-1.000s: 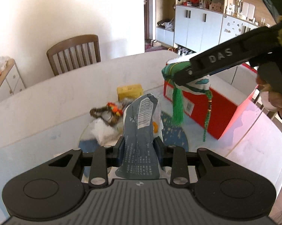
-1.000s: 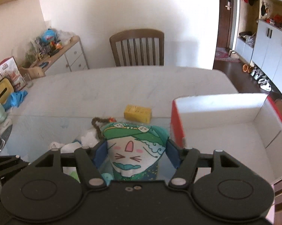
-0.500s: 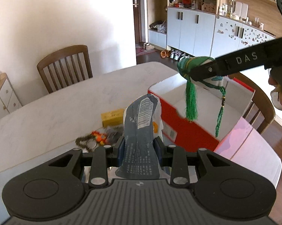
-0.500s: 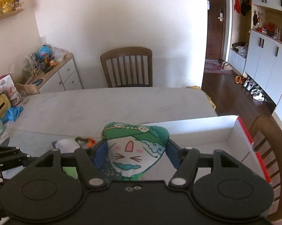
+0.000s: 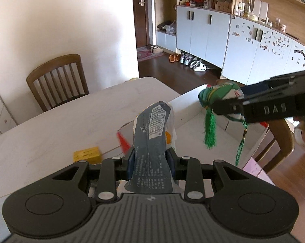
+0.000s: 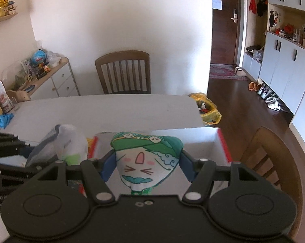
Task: Organize objects
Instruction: 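Carry the snack bag and doll into the red shoebox with both tools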
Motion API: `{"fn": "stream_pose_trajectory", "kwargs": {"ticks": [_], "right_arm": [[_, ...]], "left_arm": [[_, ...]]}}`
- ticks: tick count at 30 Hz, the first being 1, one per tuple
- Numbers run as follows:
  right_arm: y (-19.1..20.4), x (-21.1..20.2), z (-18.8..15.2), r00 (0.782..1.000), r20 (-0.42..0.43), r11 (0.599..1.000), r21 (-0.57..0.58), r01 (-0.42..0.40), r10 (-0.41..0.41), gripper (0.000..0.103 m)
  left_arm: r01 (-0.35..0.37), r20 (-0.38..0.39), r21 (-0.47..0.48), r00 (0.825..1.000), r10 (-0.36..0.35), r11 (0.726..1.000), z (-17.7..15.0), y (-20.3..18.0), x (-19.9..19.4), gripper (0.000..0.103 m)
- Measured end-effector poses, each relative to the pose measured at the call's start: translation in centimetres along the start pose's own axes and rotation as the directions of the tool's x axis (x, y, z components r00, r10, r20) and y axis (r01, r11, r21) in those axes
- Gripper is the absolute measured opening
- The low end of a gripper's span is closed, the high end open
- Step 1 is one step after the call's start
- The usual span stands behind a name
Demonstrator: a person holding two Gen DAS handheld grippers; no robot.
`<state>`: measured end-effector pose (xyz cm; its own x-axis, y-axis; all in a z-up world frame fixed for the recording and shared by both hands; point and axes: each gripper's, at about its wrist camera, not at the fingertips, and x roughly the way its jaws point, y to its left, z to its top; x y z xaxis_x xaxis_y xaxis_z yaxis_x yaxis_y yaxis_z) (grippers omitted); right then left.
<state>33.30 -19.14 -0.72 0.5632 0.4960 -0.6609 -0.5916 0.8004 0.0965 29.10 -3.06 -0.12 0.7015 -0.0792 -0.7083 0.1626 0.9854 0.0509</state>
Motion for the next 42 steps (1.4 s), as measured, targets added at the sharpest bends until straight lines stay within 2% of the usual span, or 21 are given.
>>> {"fn": "stream_pose_trajectory", "kwargs": {"ticks": [6, 14, 21, 25, 34, 42], "right_arm": [[-3.6, 0.5, -0.4, 1.000, -0.006, 1.000, 0.008, -0.016, 0.016, 0.065], [-5.4, 3.1, -1.4, 0.998, -0.053, 0.999, -0.028, -0.043, 0.042, 0.065], [-4.8, 6.6, -3.7, 0.985, -0.165, 0.987, -0.145, -0.066, 0.041, 0.065], [-4.5, 8.1, -4.5, 0.977, -0.210, 0.983, -0.167, -0.080, 0.044, 0.065], [-4.3, 10.5, -5.6, 0.950, -0.311, 0.964, -0.238, -0.118, 0.040, 0.066], [-3.9, 11.5, -5.7, 0.938, -0.346, 0.960, -0.250, -0.129, 0.036, 0.067]], "left_arm": [[0.009, -0.043, -0.008, 0.999, -0.009, 1.000, 2.1, -2.7, 3.2, 0.032], [-0.019, -0.132, -0.013, 0.991, 0.017, 1.000, 3.1, -4.6, 8.8, 0.032], [-0.034, -0.238, 0.007, 0.971, 0.034, 0.999, 2.0, -5.1, 13.3, 0.032], [-0.039, -0.293, 0.003, 0.955, 0.038, 0.999, 1.2, -5.0, 15.4, 0.032], [-0.037, -0.362, 0.015, 0.931, 0.040, 0.999, 0.1, -4.8, 17.7, 0.032], [-0.027, -0.398, 0.009, 0.917, 0.028, 1.000, -0.3, -5.3, 18.5, 0.035]]}}
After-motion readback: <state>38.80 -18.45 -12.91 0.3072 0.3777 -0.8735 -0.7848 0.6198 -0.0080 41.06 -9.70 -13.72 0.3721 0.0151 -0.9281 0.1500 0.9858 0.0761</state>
